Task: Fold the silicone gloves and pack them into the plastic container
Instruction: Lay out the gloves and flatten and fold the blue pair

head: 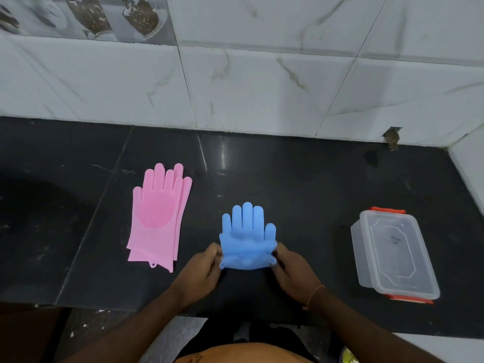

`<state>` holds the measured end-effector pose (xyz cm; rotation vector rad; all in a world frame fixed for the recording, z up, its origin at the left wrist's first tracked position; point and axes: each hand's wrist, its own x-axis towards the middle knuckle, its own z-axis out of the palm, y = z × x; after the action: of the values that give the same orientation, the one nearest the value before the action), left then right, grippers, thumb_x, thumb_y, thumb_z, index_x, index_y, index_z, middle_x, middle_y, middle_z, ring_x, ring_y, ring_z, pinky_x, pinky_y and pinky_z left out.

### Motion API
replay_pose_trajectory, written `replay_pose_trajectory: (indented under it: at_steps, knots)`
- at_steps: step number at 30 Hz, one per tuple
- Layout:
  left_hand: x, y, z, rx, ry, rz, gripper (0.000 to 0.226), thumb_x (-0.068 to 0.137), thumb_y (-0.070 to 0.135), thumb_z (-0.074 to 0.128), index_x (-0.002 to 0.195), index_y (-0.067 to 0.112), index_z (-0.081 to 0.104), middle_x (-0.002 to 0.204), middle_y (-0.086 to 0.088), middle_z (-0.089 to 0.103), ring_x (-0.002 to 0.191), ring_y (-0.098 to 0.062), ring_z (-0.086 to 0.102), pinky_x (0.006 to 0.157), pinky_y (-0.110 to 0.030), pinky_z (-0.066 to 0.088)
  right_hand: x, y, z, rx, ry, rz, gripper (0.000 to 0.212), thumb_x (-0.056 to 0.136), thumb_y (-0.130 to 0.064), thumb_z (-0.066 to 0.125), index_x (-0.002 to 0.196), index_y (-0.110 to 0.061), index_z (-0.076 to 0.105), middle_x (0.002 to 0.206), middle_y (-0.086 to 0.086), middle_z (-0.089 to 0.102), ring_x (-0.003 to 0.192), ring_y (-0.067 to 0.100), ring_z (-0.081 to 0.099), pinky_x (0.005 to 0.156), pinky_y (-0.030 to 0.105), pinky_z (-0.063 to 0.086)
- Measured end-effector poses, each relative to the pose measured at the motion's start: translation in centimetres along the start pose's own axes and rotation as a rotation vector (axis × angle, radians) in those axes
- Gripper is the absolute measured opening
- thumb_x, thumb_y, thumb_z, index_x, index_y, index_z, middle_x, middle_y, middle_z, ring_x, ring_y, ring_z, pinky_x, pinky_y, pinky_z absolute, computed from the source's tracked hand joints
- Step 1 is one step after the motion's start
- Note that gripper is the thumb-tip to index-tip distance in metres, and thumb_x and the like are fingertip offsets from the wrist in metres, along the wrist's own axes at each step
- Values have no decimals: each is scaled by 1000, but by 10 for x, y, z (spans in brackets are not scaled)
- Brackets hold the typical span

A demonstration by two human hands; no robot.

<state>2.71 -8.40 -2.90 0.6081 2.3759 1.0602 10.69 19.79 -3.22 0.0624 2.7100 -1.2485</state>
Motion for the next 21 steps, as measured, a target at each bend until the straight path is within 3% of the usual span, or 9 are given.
replay_pose_trajectory:
  at_steps: [2, 7, 11, 14, 18, 21]
  knots:
    - [15, 4, 4, -117, 85, -156, 19, 113, 31, 52, 98, 22, 59, 85, 0, 72, 79, -20, 70, 75, -46, 57, 12, -4, 5, 97, 93, 187, 12, 106, -36, 54, 95, -30, 57, 79, -8, 68, 73, 7, 64, 67, 30, 51]
    - [38, 4, 17, -203, 124, -367, 20, 112, 31, 54, 95, 27, 66, 88, 7, 72, 82, -10, 66, 74, -31, 54, 29, -2, 24, 123, 177, 456, 17, 100, -32, 62, 85, -26, 61, 75, -6, 68, 71, 8, 63, 61, 24, 44]
    - [37, 5, 20, -282, 146, -377, 18, 106, 46, 63, 102, 30, 72, 92, 9, 78, 85, -6, 73, 76, -26, 58, 28, 0, 29, 147, 204, 509, 12, 94, -32, 64, 84, -27, 63, 72, -6, 69, 68, 6, 65, 62, 24, 46]
    - [34, 6, 20, -199, 122, -319, 15, 100, 48, 73, 103, 33, 73, 93, 13, 79, 86, -2, 75, 74, -20, 58, 26, -1, 28, 141, 190, 499, 10, 91, -35, 65, 84, -29, 62, 69, -9, 69, 66, 5, 65, 63, 23, 47]
    - [35, 8, 20, -22, 216, -267, 23, 101, 40, 73, 81, 31, 65, 79, 14, 72, 78, 1, 68, 63, -14, 43, 24, -6, 22, 31, 169, 443, 24, 94, -50, 64, 82, -31, 57, 68, -8, 68, 65, 6, 64, 58, 21, 43]
    - [39, 11, 19, -4, 296, -231, 28, 99, 41, 75, 74, 32, 65, 78, 19, 71, 76, -1, 67, 61, -15, 42, 25, -12, 14, -83, 163, 401, 28, 100, -51, 55, 82, -31, 47, 67, -4, 63, 61, 10, 61, 54, 26, 40]
